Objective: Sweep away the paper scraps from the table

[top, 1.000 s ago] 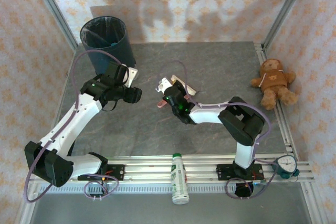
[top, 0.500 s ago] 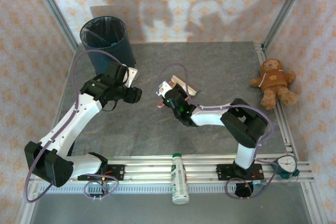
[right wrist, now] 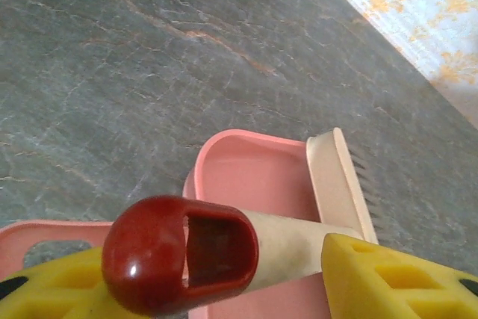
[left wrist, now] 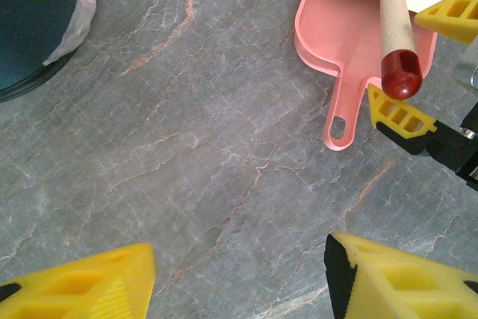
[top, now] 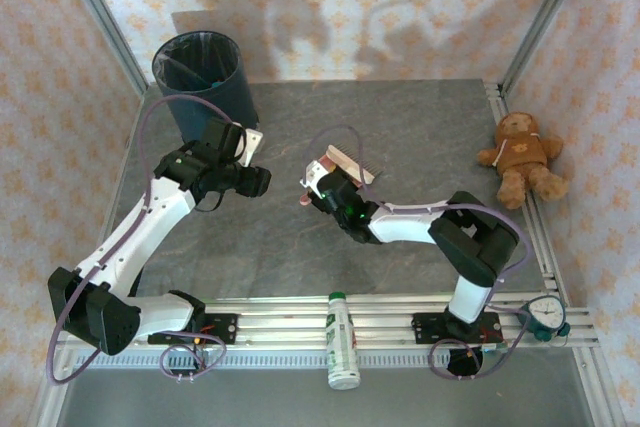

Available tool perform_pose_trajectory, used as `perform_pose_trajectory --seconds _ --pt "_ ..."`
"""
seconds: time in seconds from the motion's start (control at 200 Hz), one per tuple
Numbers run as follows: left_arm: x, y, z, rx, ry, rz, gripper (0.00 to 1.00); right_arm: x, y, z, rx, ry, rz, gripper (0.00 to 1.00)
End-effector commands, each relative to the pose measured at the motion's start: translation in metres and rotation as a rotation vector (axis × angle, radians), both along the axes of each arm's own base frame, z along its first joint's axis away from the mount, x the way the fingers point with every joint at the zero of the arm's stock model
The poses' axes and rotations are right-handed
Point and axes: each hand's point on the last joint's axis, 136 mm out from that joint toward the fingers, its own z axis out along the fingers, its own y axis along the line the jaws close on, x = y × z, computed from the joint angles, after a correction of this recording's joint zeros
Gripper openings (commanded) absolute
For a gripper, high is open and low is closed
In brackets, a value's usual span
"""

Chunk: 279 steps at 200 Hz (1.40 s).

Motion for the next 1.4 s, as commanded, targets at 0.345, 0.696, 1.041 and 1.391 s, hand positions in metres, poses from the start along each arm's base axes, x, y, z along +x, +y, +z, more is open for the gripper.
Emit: perform_pose_trajectory --seconds 0.345,0.696,1.041,1.391 --pt "0.000 0.007 -0.007 0.028 0.027 0.009 0.63 -0.029 0.010 -0.007 0.061 0.128 0.107 0.62" --pt "0.004 0.015 0.003 0.028 0.007 0.096 0.63 -0.029 0.008 0.028 0.195 0.079 0.072 0.63" --pt "0.033 0.070 0.013 0.108 -0.287 0.449 0.64 0.003 -0.074 0.084 0.233 -0.226 -0.388 0.63" --pt "0.051 0.105 -0.011 0.313 -0.533 0.536 0.67 0.014 -0.195 0.100 0.183 -0.311 -0.737 0.63"
